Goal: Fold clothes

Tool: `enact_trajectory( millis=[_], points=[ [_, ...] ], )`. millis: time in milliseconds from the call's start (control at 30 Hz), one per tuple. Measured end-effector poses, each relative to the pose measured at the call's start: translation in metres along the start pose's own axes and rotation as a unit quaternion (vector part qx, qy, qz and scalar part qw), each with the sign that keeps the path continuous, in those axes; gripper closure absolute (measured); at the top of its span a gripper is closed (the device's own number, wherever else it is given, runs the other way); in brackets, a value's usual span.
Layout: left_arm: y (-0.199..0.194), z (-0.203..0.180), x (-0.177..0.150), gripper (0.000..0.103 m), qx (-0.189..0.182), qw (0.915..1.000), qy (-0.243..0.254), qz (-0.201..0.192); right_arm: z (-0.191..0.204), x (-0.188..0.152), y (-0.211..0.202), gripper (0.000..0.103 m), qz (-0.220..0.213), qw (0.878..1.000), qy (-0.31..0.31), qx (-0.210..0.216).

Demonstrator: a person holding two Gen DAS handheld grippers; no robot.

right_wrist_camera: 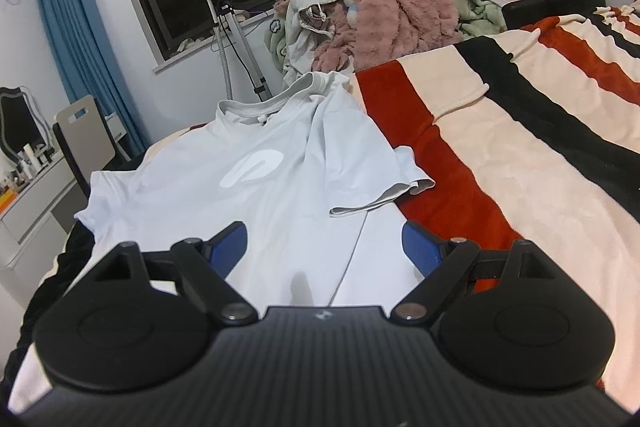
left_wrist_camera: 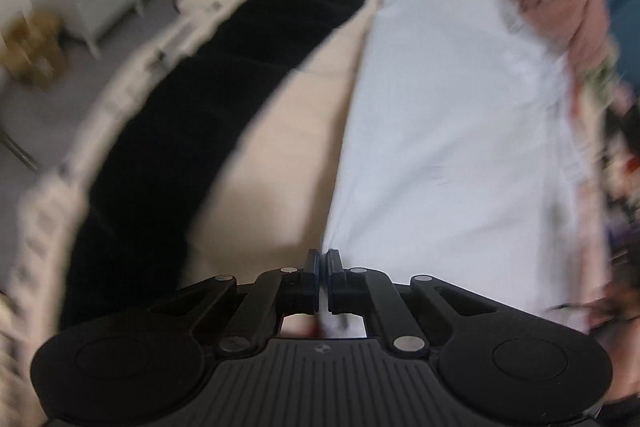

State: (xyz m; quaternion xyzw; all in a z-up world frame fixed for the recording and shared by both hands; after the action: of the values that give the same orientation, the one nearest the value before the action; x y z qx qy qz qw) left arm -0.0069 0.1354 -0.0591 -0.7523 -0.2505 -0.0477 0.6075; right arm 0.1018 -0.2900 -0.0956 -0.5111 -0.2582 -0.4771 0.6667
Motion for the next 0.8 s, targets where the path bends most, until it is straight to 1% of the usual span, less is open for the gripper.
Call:
enact_trajectory(
  millis=[67,133,167,200,233,267,300,367,400,433,500,567,633,667,700,767,800],
  points=[
    [0.000,-0.013,0.003,0.101,-0.001,0.9995,0.023,-0.019,0.001,0.000,-0.001,0.017,-0.004,1.000,-0.006,-0.001],
    [0.000,-0.025,0.006,0.096,-0.003,0.9982,0.046,-0.038,0.004,0.001,-0.003,0.017,-0.008,1.000,-0.014,-0.003],
    [0.000,-0.031,0.007,0.089,-0.003,0.9972,0.058,-0.048,0.005,0.002,-0.004,0.017,-0.011,1.000,-0.016,-0.002],
    [0.000,-0.038,0.009,0.078,-0.004,0.9959,0.070,-0.057,0.006,0.003,-0.006,0.017,-0.013,1.000,-0.019,0.000],
    [0.000,-0.044,0.010,0.071,-0.004,0.9944,0.081,-0.067,0.007,0.003,-0.008,0.017,-0.016,1.000,-0.023,0.002],
    [0.000,-0.050,0.012,0.058,-0.005,0.9927,0.093,-0.077,0.009,0.004,-0.010,0.017,-0.020,0.999,-0.028,0.004],
    [0.000,-0.057,0.013,0.049,-0.006,0.9908,0.104,-0.086,0.012,0.005,-0.013,0.017,-0.024,0.999,-0.034,0.006],
    [0.001,-0.069,0.016,0.045,-0.007,0.9863,0.127,-0.105,0.016,0.008,-0.020,0.017,-0.034,0.998,-0.045,0.011],
    [0.001,-0.076,0.018,0.044,-0.009,0.9837,0.138,-0.115,0.018,0.009,-0.024,0.017,-0.039,0.998,-0.051,0.014],
    [0.001,-0.086,0.021,0.043,-0.022,0.9808,0.139,-0.136,0.021,0.010,-0.028,0.017,-0.044,0.997,-0.056,0.016],
    [0.001,-0.106,0.027,0.029,-0.041,0.9739,0.141,-0.173,0.024,0.012,-0.038,0.017,-0.053,0.996,-0.065,0.022],
    [0.004,-0.128,0.033,0.025,-0.054,0.9654,0.148,-0.208,0.027,0.013,-0.050,0.017,-0.062,0.995,-0.069,0.028],
    [0.009,-0.146,0.035,0.021,-0.069,0.9590,0.151,-0.230,0.027,0.013,-0.062,0.017,-0.070,0.994,-0.072,0.034],
    [0.012,-0.156,0.035,0.017,-0.076,0.9557,0.150,-0.242,0.028,0.012,-0.069,0.017,-0.076,0.994,-0.075,0.034],
    [0.015,-0.161,0.035,0.010,-0.079,0.9522,0.149,-0.255,0.028,0.011,-0.074,0.017,-0.081,0.993,-0.079,0.033],
    [0.025,-0.170,0.034,0.001,-0.079,0.9449,0.152,-0.279,0.030,0.008,-0.081,0.017,-0.090,0.991,-0.090,0.029],
    [0.028,-0.174,0.030,0.001,-0.076,0.9420,0.159,-0.285,0.032,0.007,-0.084,0.017,-0.094,0.991,-0.096,0.027]
  ],
)
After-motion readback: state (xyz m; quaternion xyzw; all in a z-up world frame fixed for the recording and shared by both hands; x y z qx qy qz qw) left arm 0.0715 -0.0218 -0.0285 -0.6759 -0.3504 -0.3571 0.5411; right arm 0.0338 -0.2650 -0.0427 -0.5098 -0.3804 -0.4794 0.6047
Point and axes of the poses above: each gripper's, at about its wrist camera, not at the fingertips, and y roughly the way its jaws point, z to its left, x to its top, the point moved 1 cm from there along y, roughly the way its jaws point, and after that the axes turned 2 degrees about -z, right-handed, at the moved point
